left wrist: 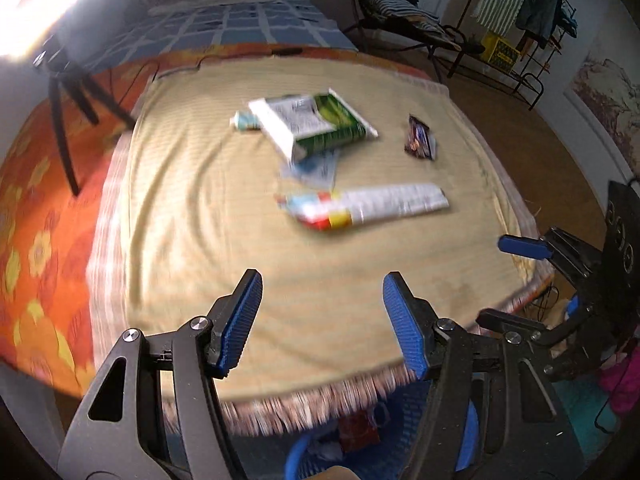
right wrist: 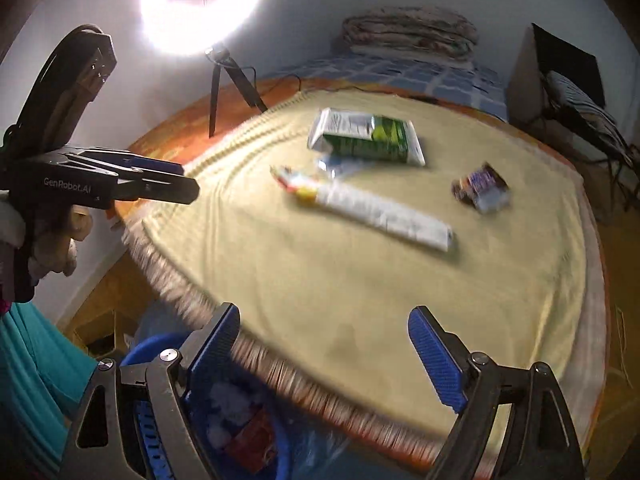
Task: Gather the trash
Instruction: 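Move both tools back up over the blanket, then grasp the green-and-white milk carton with the left tool while the right tool grasps the white tube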
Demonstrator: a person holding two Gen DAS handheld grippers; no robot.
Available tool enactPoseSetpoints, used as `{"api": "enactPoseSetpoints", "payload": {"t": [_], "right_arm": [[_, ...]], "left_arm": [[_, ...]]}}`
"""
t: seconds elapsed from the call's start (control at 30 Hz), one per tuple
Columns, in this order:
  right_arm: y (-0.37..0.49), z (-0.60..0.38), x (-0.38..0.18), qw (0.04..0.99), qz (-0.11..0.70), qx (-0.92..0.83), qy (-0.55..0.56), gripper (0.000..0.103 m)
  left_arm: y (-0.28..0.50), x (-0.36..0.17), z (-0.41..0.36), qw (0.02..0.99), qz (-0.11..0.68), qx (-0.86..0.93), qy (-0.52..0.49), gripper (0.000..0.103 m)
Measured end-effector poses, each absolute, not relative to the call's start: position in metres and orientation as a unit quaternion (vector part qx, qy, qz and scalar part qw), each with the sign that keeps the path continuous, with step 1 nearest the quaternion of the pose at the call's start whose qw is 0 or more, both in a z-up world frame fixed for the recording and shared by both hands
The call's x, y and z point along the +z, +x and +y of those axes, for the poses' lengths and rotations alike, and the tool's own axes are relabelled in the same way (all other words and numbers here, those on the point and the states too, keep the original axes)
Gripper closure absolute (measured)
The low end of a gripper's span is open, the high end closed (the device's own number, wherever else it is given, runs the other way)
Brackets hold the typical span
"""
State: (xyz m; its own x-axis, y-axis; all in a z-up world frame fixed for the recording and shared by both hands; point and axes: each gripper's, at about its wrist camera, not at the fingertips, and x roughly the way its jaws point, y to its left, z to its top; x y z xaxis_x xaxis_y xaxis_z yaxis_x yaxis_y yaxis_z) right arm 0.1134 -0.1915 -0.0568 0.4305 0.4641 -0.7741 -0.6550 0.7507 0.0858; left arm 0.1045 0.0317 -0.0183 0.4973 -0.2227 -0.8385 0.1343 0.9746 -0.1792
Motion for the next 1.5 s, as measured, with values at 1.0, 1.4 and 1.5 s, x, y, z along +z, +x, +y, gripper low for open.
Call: {"api": "enactPoseSetpoints", "payload": {"t": [1.0, 1.4, 1.5], "right_arm": [[0.242, -0.15, -0.115, 0.732, 0.543, 0.411, -0.029, 0.025], [0.224, -0.151, -0.118, 0.78, 0.525, 0.319, -0.121, 0.072], [0.225, -0.173, -0.118, 0.78, 0.537, 0.303, -0.11, 0.074]], "left_arm": [[0.329, -0.05, 0.031, 0.847, 0.518, -0.106, -0.051, 0.038], [0.346, -0.077, 0.005, 0.821, 0.557, -0.122, -0.016, 0.038], [0.337, -0.079, -0.002, 0.815, 0.565, -0.131, -0.008, 0.038]]}}
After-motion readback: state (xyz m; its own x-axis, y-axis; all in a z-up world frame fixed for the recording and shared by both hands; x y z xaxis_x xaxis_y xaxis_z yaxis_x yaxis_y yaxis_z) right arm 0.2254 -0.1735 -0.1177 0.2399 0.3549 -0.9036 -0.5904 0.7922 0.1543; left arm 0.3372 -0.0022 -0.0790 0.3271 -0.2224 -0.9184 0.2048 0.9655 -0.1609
